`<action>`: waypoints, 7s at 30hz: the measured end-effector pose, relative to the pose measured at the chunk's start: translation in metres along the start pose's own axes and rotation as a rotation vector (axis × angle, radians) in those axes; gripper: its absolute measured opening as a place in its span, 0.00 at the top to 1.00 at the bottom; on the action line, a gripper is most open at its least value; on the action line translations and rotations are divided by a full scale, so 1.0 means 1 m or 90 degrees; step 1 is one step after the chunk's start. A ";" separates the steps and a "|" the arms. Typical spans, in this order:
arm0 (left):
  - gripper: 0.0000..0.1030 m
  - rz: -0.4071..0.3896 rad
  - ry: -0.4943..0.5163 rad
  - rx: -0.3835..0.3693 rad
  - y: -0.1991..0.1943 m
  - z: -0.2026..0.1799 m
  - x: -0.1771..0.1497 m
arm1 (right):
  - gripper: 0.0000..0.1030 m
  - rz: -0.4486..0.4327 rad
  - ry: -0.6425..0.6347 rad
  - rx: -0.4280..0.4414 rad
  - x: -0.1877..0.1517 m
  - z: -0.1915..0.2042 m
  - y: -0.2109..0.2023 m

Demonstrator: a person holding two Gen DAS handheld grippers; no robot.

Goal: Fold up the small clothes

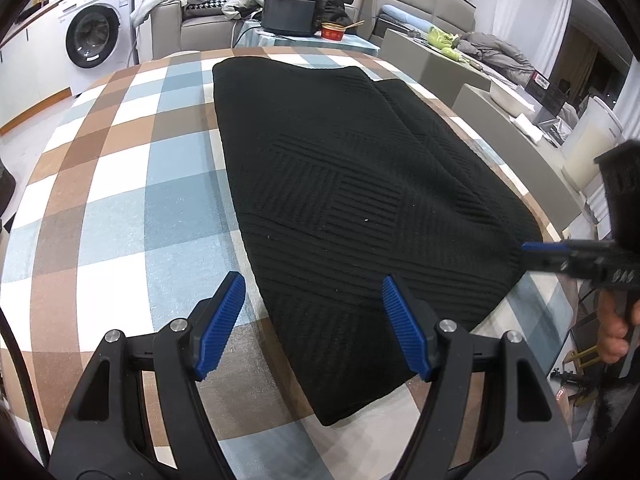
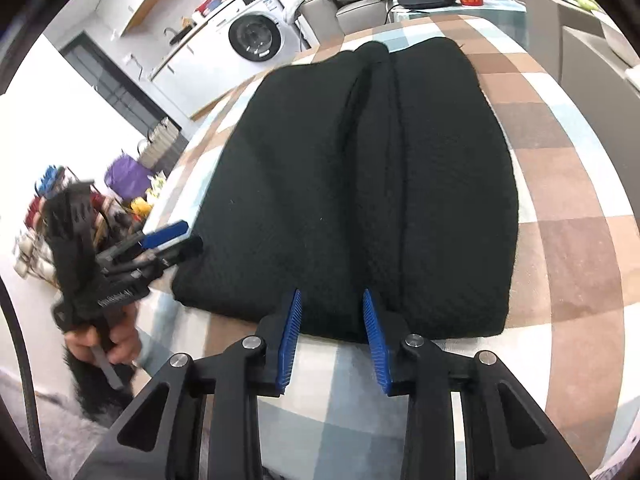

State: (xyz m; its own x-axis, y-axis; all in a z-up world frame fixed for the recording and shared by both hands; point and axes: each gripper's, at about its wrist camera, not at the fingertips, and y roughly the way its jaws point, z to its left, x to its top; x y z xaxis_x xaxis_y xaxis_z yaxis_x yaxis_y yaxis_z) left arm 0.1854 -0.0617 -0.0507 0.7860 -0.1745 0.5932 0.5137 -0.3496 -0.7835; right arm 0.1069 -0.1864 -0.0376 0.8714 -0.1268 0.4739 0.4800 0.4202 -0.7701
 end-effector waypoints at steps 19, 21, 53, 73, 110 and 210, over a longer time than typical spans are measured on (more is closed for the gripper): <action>0.33 0.011 -0.036 0.019 0.000 0.020 -0.001 | 0.39 -0.004 -0.011 0.005 0.039 -0.010 0.033; 0.33 0.011 -0.039 0.018 0.000 0.022 -0.002 | 0.39 -0.008 -0.017 0.003 0.033 -0.008 0.029; 0.33 -0.006 -0.053 0.016 0.001 0.027 0.007 | 0.47 -0.049 0.023 -0.032 0.160 -0.045 0.065; 0.33 -0.002 -0.075 0.026 0.010 0.046 0.012 | 0.73 -0.013 0.016 -0.087 0.219 -0.048 0.115; 0.76 -0.025 -0.102 0.003 0.018 0.048 0.030 | 0.49 0.007 0.011 0.088 0.078 -0.002 0.078; 0.88 -0.021 -0.078 -0.044 0.045 0.009 0.041 | 0.74 -0.020 -0.022 -0.085 0.077 -0.052 0.037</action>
State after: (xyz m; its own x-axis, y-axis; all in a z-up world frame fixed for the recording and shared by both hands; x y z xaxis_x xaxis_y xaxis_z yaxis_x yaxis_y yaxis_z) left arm 0.2443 -0.0762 -0.0634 0.8073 -0.0497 0.5881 0.5184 -0.4166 -0.7468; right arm 0.1976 -0.2273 -0.0520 0.8525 -0.1060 0.5119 0.5187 0.2932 -0.8031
